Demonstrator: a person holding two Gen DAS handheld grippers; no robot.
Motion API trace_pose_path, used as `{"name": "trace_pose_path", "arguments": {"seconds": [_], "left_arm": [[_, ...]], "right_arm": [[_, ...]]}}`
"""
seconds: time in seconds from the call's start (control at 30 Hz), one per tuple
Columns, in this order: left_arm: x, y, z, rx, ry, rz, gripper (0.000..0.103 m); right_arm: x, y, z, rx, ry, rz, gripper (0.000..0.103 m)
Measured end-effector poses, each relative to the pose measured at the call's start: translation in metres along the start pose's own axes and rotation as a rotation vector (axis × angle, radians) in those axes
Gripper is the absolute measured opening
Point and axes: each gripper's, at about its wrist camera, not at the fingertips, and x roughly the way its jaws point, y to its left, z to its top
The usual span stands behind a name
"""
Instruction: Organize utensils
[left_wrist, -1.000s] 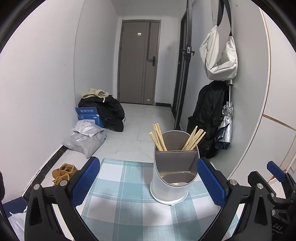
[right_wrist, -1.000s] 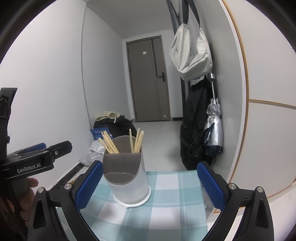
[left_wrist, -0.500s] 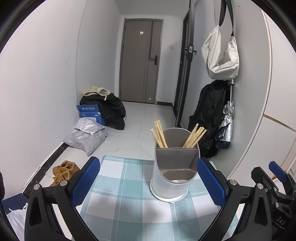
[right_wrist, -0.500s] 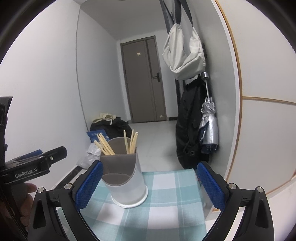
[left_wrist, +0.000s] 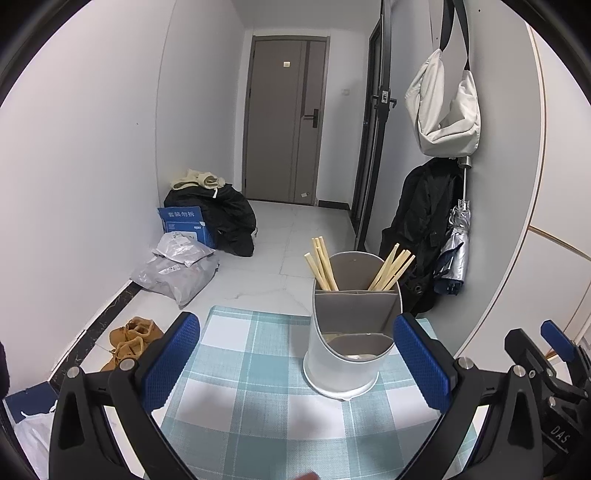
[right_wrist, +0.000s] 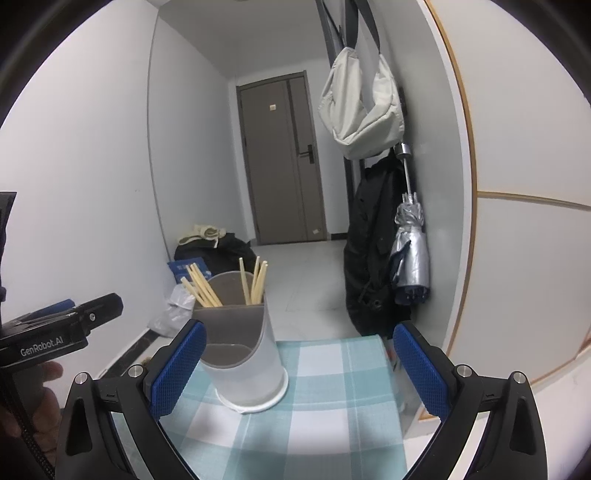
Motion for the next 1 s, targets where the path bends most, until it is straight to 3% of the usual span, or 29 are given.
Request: {"name": "trace_pose_path", "arguments": {"seconds": [1.0], "left_arm": [[-0.0019, -0.0022, -0.0018, -0.009, -0.008, -0.033, 0.102]], "right_arm": [[0.0034, 0.0002, -0.0026, -0.011, 0.009, -0.003, 0.102]]}}
